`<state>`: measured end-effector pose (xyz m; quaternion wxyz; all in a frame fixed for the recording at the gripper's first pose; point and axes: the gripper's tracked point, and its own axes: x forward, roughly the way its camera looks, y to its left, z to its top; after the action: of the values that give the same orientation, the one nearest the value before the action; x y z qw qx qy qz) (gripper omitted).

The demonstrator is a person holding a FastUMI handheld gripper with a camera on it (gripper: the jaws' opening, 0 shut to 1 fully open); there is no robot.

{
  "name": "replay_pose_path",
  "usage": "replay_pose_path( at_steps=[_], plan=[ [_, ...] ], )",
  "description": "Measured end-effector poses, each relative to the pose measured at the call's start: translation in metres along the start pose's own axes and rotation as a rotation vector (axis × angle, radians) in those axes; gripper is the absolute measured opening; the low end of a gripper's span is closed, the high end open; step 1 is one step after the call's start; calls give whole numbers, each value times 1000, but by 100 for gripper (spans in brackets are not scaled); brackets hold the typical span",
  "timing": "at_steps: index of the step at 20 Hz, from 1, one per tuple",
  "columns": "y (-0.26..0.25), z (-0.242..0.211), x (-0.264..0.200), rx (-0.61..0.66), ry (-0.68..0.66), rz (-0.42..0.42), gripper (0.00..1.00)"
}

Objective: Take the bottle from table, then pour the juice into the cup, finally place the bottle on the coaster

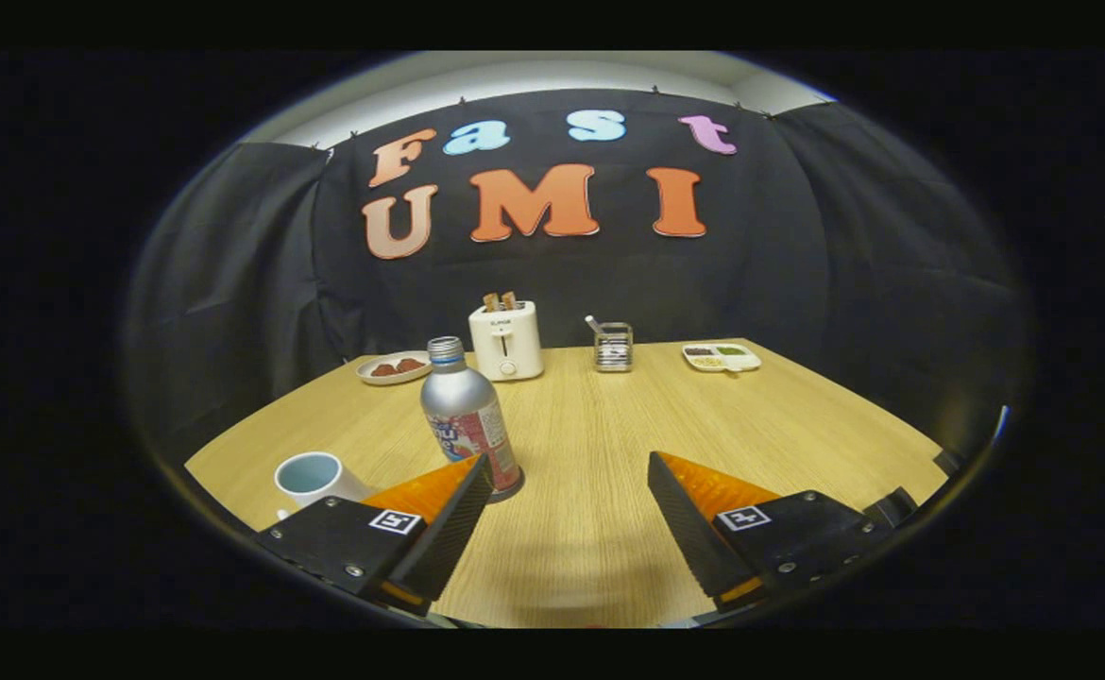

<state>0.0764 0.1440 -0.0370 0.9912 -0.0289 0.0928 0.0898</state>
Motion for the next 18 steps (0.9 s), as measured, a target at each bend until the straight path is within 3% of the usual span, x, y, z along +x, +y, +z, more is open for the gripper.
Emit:
replay_pose_path(
  at_steps=[18],
  plan=[
    [7,1,4,-29,5,-13,97]
  ],
)
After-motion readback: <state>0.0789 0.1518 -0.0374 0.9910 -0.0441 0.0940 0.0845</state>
